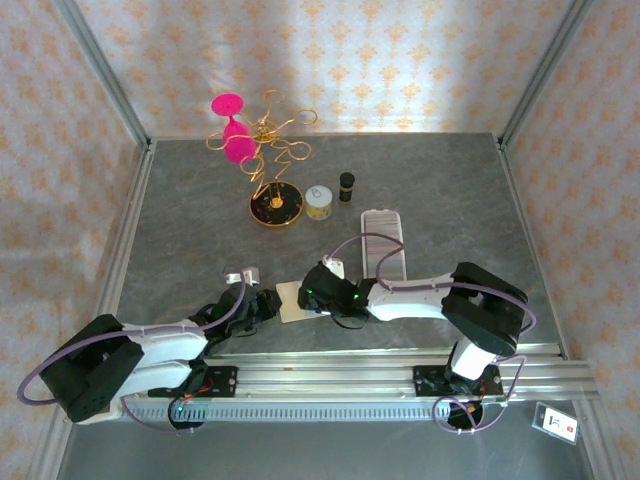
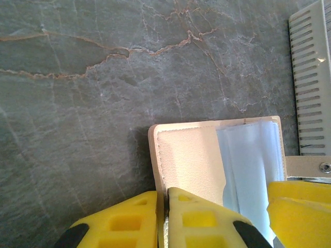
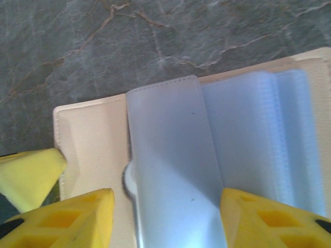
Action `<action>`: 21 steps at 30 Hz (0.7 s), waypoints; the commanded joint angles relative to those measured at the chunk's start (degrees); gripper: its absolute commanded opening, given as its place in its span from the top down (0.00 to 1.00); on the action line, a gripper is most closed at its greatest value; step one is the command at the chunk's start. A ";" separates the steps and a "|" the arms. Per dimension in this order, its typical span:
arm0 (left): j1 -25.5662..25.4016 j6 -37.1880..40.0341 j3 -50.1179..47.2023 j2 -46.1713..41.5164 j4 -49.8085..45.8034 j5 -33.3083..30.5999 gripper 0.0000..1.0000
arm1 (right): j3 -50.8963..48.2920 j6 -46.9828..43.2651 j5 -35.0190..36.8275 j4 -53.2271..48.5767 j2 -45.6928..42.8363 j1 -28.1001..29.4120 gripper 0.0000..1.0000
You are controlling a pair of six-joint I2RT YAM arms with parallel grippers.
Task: Put the credit cards into the card holder
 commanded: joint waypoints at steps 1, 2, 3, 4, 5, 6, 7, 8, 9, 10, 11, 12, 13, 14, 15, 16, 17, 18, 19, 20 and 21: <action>-0.13 0.62 0.06 0.88 -1.35 0.19 0.90 | 1.22 -0.36 -2.94 1.06 1.75 0.56 0.44; -0.11 0.57 -0.05 0.87 -1.22 0.19 0.90 | 1.24 -0.30 -3.30 1.47 1.89 0.57 0.44; -0.09 0.46 -0.14 0.88 -1.00 0.19 0.90 | 1.16 -0.29 -3.58 1.90 1.86 0.53 0.44; -0.10 0.49 -0.24 0.84 -0.93 0.27 0.90 | 1.02 -0.13 -3.91 2.34 1.93 0.63 0.44; -0.08 0.37 -0.25 0.96 -0.84 0.27 0.90 | 0.96 0.01 -4.21 2.66 1.87 0.63 0.44; -0.13 0.41 -0.34 0.96 -0.80 0.19 0.90 | 0.83 0.17 -4.55 3.07 1.73 0.62 0.44; -0.07 0.41 -0.34 0.95 -0.71 0.19 0.90 | 0.71 0.30 -4.81 3.57 1.57 0.64 0.44; -0.13 0.37 -0.43 1.04 -0.65 0.32 0.90 | 0.44 0.41 -5.16 4.31 1.32 0.66 0.44; -0.12 0.41 -0.43 1.03 -0.53 0.36 0.90 | 0.15 0.65 -5.52 5.11 1.09 0.66 0.44; -0.09 0.33 -0.50 1.15 -0.33 0.37 0.90 | -0.15 0.84 -5.97 6.12 0.89 0.67 0.44; -0.06 0.28 -0.67 1.28 -0.02 0.36 0.90 | -0.56 1.10 -6.66 7.31 0.73 0.66 0.44; -0.12 0.27 -0.73 1.55 0.47 0.49 0.90 | -0.69 1.21 -7.17 8.28 0.71 0.63 0.44; -0.06 0.19 -0.87 1.90 0.85 0.60 0.90 | -0.79 1.28 -7.56 8.92 0.71 0.65 0.44; -0.11 0.21 -0.77 2.32 0.95 0.75 0.90 | -0.88 1.45 -7.91 9.52 0.71 0.66 0.44; -0.10 0.21 -0.78 2.70 1.20 0.95 0.90 | -1.04 1.68 -8.13 10.15 0.61 0.67 0.44; -0.09 0.11 -0.78 2.94 1.25 1.04 0.91 | -1.24 1.88 -8.26 10.64 0.39 0.61 0.44; -0.13 0.16 -0.84 3.08 1.46 1.11 0.91 | -1.61 2.08 -8.39 11.35 0.22 0.65 0.44; -0.17 0.02 -0.94 3.08 1.62 1.07 0.91 | -1.84 2.25 -8.52 11.96 0.16 0.64 0.44; -0.14 -0.02 -1.11 3.08 1.93 1.08 0.91 | -1.94 2.35 -8.79 12.25 0.16 0.67 0.44; -0.15 -0.14 -1.21 3.04 2.07 1.07 0.91 | -1.94 2.43 -9.08 12.49 0.33 0.62 0.44; -0.13 -0.15 -1.18 3.01 2.10 1.11 0.91 | -1.95 2.52 -9.39 12.82 0.57 0.67 0.44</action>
